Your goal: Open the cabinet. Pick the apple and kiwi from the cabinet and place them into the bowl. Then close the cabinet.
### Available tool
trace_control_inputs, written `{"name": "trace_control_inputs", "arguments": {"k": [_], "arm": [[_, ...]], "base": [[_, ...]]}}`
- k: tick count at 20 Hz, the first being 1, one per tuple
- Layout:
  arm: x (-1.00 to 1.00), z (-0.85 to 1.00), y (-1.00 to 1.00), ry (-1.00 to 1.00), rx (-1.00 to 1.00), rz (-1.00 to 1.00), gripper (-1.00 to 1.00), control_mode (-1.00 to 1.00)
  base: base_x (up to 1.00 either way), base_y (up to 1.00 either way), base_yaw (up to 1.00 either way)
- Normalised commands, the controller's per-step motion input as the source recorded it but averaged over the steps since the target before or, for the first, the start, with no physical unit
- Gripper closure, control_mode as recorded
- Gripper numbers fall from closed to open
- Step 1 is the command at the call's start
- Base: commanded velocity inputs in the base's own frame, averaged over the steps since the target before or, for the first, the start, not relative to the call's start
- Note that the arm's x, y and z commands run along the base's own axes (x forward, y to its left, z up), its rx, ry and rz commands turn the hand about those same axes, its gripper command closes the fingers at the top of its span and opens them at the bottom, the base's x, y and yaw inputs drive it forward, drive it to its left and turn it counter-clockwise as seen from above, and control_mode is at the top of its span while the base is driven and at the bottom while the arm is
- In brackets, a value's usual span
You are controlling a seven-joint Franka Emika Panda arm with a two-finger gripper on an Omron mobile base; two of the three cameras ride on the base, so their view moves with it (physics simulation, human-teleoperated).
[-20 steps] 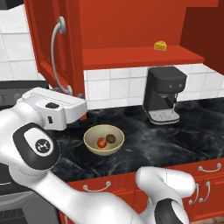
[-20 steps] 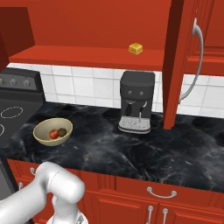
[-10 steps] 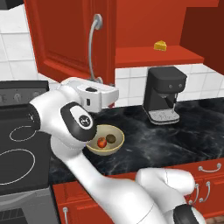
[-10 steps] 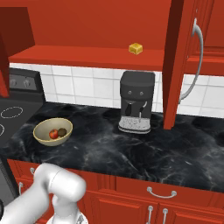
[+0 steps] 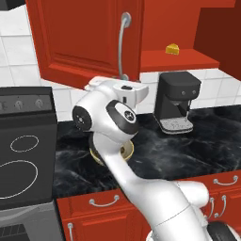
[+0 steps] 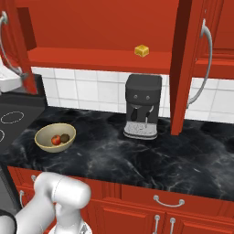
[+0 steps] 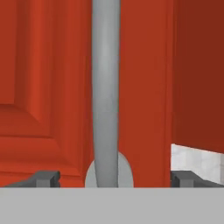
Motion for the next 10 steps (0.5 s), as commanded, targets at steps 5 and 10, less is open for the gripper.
{"name": "trace_control_inputs", "arguments": {"k": [5,10], "arm": [[1.0,0.0,-0.02,0.02,0.05,0.03,-1.0,-1.0],[1.0,0.0,0.0,0.04,0.07,0.03,-1.0,-1.0]], "base": [[0.0,0.0,0.0],[0.0,0.0,0.0]]}}
